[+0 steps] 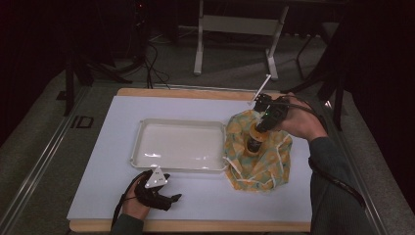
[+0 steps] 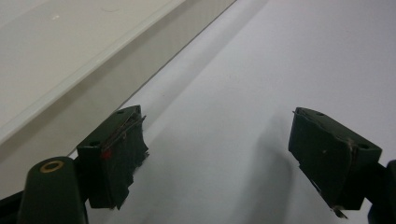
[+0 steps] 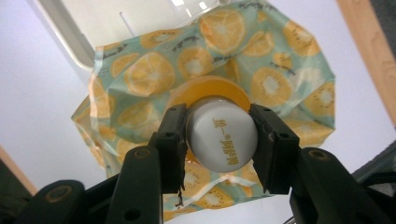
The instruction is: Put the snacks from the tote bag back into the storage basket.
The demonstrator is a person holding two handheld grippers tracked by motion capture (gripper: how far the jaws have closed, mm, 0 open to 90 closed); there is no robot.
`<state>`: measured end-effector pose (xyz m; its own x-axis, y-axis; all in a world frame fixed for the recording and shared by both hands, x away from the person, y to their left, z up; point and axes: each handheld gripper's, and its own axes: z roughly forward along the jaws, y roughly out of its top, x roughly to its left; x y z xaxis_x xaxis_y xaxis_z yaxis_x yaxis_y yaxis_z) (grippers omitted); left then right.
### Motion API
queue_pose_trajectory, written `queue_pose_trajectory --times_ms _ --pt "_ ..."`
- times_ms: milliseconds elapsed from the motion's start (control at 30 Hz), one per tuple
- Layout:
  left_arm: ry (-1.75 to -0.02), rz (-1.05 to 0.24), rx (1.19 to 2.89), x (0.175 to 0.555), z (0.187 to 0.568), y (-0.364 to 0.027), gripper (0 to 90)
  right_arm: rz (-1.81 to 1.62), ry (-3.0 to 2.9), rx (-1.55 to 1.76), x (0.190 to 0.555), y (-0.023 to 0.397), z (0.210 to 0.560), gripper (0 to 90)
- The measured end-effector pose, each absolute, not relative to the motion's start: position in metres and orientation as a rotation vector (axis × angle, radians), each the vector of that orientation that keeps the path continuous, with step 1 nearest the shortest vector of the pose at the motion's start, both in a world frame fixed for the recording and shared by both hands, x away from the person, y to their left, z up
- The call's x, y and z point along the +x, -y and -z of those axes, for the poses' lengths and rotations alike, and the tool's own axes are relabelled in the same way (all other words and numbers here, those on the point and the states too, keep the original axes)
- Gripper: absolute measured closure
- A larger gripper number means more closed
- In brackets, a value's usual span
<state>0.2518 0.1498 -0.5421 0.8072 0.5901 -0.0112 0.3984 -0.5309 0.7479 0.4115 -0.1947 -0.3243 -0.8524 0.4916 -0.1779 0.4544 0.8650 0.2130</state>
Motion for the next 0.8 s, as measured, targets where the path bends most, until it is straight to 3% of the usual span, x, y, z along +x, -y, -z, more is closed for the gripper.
queue_pose_trajectory --times_ms 800 --pt "-0.724 -0.309 2.203 0.252 0.542 -0.15 18.6 -0.268 -2.731 0.633 0.406 0.182 0.299 58.7"
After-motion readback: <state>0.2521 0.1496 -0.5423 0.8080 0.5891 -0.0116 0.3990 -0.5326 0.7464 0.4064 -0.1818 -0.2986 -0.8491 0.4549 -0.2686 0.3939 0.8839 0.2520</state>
